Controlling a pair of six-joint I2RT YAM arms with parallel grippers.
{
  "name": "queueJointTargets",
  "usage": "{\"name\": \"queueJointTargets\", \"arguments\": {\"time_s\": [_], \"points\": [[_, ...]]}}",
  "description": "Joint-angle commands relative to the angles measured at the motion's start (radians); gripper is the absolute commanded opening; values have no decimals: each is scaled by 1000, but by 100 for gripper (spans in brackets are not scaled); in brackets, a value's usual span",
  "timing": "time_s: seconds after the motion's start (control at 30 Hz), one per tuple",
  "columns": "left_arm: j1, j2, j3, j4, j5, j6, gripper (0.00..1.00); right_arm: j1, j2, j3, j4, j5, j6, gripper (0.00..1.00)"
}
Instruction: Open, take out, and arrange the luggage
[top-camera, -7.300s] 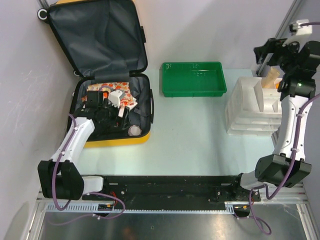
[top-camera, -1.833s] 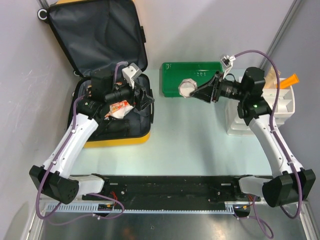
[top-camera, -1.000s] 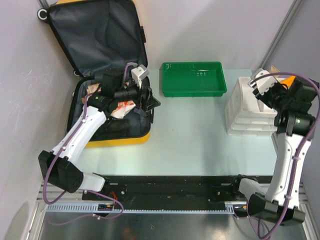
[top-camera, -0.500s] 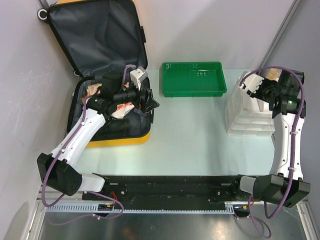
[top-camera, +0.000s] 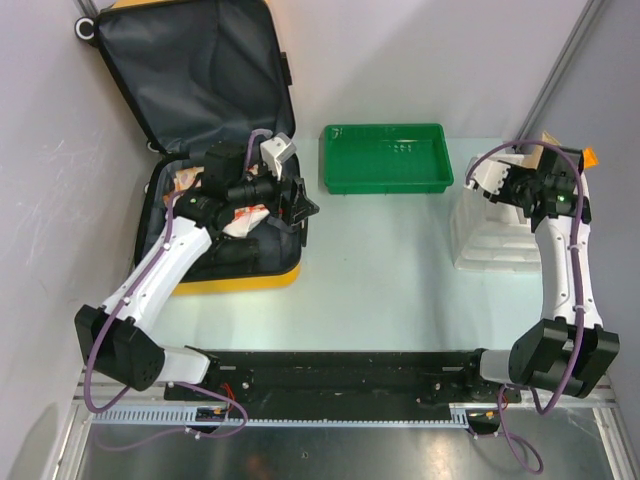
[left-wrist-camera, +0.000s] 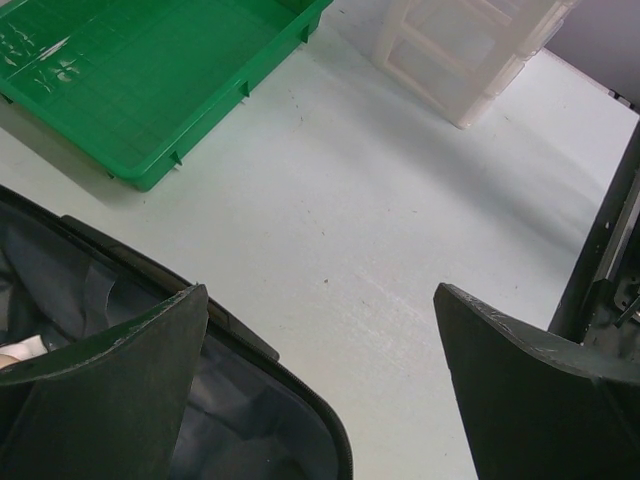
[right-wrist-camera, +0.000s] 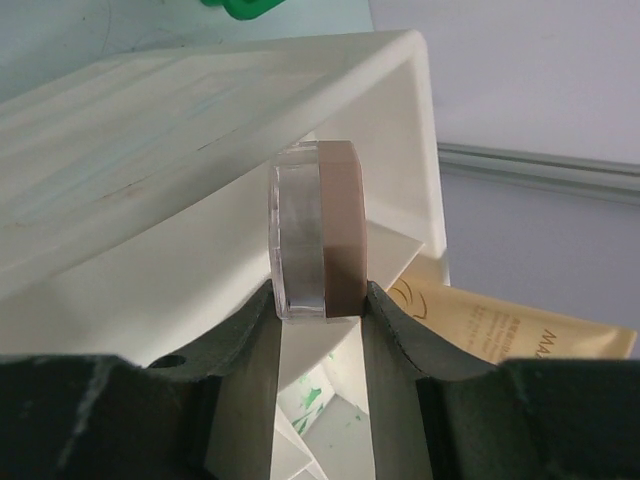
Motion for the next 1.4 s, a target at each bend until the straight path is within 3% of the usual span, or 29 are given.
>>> {"name": "queueJointTargets", "arguments": {"time_s": [0.0, 0.1, 0.13, 0.2, 0.23, 0.4, 0.6, 0.83, 1.03, 1.17, 1.37], "points": [[-5, 0, 24, 23, -12, -32, 100, -2, 6, -25, 96, 31, -41, 0], [-5, 0, 22, 23, -14, -34, 100, -3, 3, -40, 101, 23, -40, 12], [-5, -1, 22, 23, -14, -32, 100, -3, 3, -40, 90, 20, -43, 23], [-5, 0, 22, 23, -12, -31, 100, -5, -1, -40, 81, 12, -41, 31], [-5, 0, 22, 24, -14, -32, 100, -3, -2, -40, 72, 9, -41, 40], [-5, -6, 17, 23, -32, -26, 100, -14, -40, -40, -14, -34, -66, 65], [-5, -15, 10, 21, -46, -19, 100, -32, -92, -40, -100, -75, -100, 85], [-3, -29, -7, 21, -48, -16, 100, -103, -178, -40, -213, -217, -95, 90], [18, -40, -18, 21, -57, -26, 100, -146, -214, -17, -132, -339, 202, 89], [45, -35, -15, 15, -71, -43, 100, -120, -197, 27, -65, -334, 448, 89], [130, -34, -21, 10, -84, -63, 100, 32, -151, 93, -68, -305, 739, 89]]}}
